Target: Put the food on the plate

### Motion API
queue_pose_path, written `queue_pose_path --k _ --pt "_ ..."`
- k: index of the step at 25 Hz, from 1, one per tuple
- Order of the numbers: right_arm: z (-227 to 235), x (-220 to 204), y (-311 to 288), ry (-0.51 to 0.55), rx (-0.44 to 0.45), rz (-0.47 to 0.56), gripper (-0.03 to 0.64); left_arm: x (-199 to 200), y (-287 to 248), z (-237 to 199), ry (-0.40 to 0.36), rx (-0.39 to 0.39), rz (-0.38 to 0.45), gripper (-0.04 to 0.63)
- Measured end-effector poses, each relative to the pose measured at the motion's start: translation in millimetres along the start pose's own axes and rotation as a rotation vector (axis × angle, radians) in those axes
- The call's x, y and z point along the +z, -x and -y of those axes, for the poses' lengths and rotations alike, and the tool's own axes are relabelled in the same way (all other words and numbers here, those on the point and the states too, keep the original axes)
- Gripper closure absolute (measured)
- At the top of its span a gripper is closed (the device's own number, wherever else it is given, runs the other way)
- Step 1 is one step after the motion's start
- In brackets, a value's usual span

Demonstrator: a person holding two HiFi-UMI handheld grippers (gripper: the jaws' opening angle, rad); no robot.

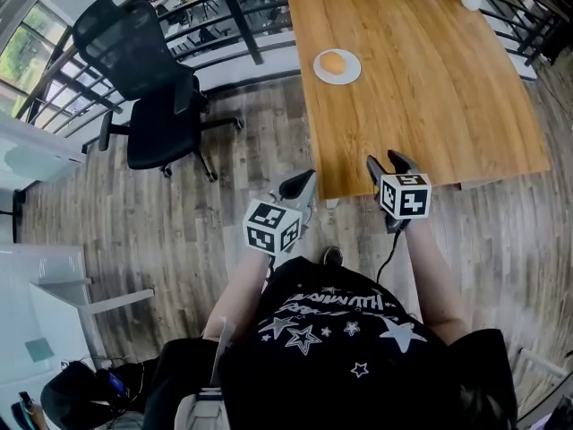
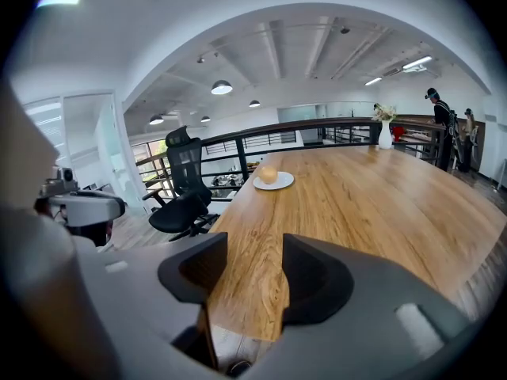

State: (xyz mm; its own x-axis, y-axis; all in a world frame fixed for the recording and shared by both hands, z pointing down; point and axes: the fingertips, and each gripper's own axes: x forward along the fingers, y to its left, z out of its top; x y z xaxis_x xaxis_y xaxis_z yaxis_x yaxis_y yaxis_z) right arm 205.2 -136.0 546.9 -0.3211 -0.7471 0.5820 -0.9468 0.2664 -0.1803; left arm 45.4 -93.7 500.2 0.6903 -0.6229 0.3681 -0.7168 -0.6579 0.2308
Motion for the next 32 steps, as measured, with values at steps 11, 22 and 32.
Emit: queue_pose_path --k 11,22,32 --pt "-45 -14 41 -0.1 -0.023 0.066 0.483 -14 54 1 -0.019 -0.04 0.002 0.594" --pt "-120 -54 107 -0.103 -0.089 0.115 0.553 -50 158 10 -0.018 -0.04 0.029 0.594" --pt "-166 -79 139 -0.114 -0.123 0.144 0.614 -76 220 11 -0.01 -0.038 0.046 0.594"
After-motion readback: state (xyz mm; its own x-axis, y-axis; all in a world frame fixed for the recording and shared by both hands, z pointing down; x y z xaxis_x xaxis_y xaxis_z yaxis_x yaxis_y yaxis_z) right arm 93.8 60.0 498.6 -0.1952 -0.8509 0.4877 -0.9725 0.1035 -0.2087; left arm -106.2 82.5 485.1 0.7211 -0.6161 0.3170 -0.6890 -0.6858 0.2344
